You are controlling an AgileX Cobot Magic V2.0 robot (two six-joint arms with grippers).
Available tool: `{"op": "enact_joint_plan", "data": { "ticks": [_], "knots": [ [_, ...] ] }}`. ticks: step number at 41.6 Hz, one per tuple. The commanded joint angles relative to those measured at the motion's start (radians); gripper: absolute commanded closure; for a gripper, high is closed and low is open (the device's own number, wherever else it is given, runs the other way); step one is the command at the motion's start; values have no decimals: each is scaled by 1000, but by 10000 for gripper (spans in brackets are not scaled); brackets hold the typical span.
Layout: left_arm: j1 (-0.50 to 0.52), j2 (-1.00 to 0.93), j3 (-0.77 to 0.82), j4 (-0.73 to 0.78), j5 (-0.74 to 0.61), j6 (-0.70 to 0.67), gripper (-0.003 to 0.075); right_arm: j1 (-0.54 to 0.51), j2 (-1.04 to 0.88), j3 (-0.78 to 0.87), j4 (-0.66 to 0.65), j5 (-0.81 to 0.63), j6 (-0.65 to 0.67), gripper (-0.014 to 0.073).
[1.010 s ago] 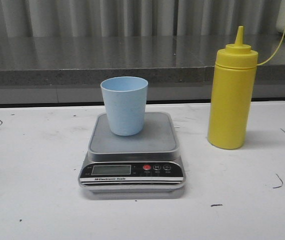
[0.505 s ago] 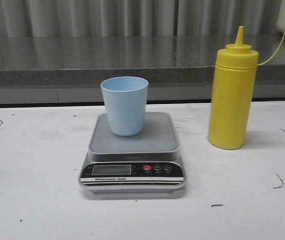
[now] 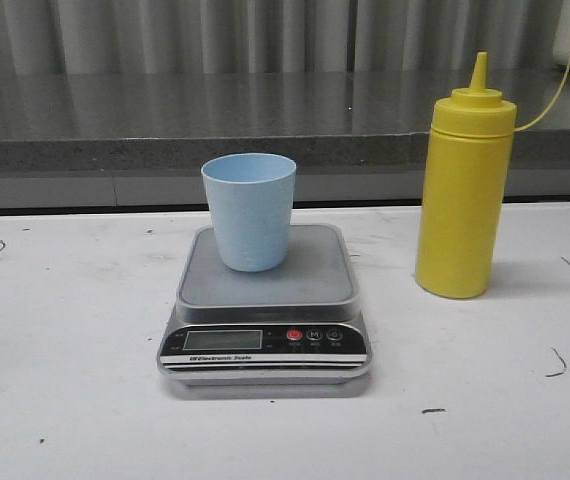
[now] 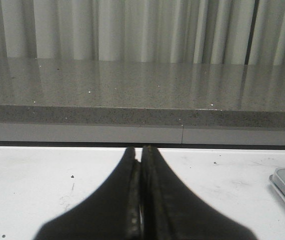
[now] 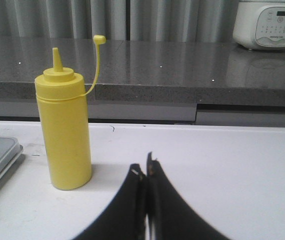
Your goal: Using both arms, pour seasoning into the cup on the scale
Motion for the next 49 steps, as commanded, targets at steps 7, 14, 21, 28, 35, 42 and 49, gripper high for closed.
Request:
{"op": "enact_joint_plan", "data": {
  "ticks": [7,14,21,28,35,42,49],
  "knots": [
    [1,-17,22,-8,-84,-8,740,-2,-18,-6,3,-79,-6,711],
    [1,-17,22,-8,-84,-8,740,35,-18,-6,3,-75,-6,711],
    [1,-17,22,-8,-84,-8,740,38,-18,-6,2,-75,-6,711],
    [1,-17,22,-8,-84,-8,740,38,-17,-6,2,-74,-6,711],
    [1,-17,22,-8,-84,-8,740,38,-17,-6,2,-74,-6,711],
    [1,-17,22,-8,-84,-8,740,38,-17,-6,2,-74,-6,711],
    [1,-17,22,-8,-84,-8,740,38,-17,-6,2,-74,-6,711]
  ]
}}
